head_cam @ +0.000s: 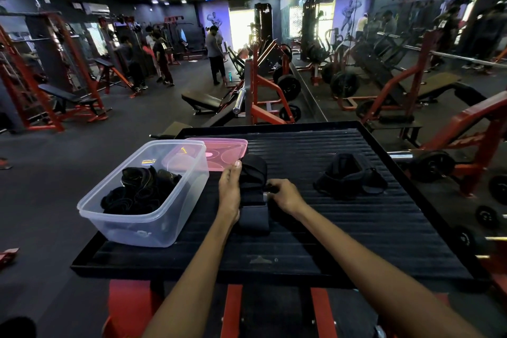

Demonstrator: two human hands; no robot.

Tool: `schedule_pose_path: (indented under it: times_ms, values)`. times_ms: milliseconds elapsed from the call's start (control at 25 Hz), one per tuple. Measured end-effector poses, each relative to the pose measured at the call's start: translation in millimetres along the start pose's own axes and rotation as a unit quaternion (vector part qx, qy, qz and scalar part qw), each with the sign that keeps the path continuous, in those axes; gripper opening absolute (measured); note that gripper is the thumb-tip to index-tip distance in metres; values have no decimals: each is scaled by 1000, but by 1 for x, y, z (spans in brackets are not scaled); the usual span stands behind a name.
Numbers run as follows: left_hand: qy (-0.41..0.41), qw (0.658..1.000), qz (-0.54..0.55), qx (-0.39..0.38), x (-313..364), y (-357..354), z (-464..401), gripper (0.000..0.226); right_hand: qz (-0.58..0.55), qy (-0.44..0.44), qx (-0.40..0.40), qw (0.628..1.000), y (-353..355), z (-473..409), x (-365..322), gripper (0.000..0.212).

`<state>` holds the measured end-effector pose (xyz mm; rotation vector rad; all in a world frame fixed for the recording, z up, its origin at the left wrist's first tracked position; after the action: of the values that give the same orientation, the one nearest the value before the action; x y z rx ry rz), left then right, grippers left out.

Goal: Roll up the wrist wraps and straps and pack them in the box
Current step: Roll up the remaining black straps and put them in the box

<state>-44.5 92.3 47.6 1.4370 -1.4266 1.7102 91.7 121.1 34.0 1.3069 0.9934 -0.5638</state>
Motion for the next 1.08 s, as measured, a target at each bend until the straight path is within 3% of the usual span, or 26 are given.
schedule_pose_path:
  times_ms: [320,480,560,680,760,880,960,1080]
  values:
    - [-101,992,-79,4,9,-3,1,18,30,9,-69,997,-17,-2,-20,22]
    - [-87,991,-97,-21,9,-8,0,17,-185,39,-93,978,-22,2,-24,33]
    - [-71,992,-97,-33,4,-4,-3,29,-206,59,-83,973,-25,2,-23,29]
    - [-47,990,-124,-40,-8,2,-8,70,-198,48,-96,974,-26,1,-12,22]
    - [-13,986,-157,-48,-13,4,-10,86,-232,23,-103,967,-26,-4,-6,24]
    - [54,971,-227,-58,-11,2,-12,100,-370,-44,-114,921,-23,-5,-2,33]
    - [79,949,-296,-70,-6,1,-12,103,-462,-76,-138,873,-16,-4,-1,57]
    - [80,943,-317,-55,6,5,-16,76,-499,-69,-152,850,-9,-4,-3,77]
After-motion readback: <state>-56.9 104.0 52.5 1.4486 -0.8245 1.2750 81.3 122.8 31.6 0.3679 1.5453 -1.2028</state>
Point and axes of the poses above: each hand's wrist, its own z-axis away from the middle knuckle, its own y-axis out of the back of the hand, x = y × z, the point moved 4 cm from there along -z, towards the middle knuckle, and after that the axes turned 9 degrees about z, right-handed, at the moved point
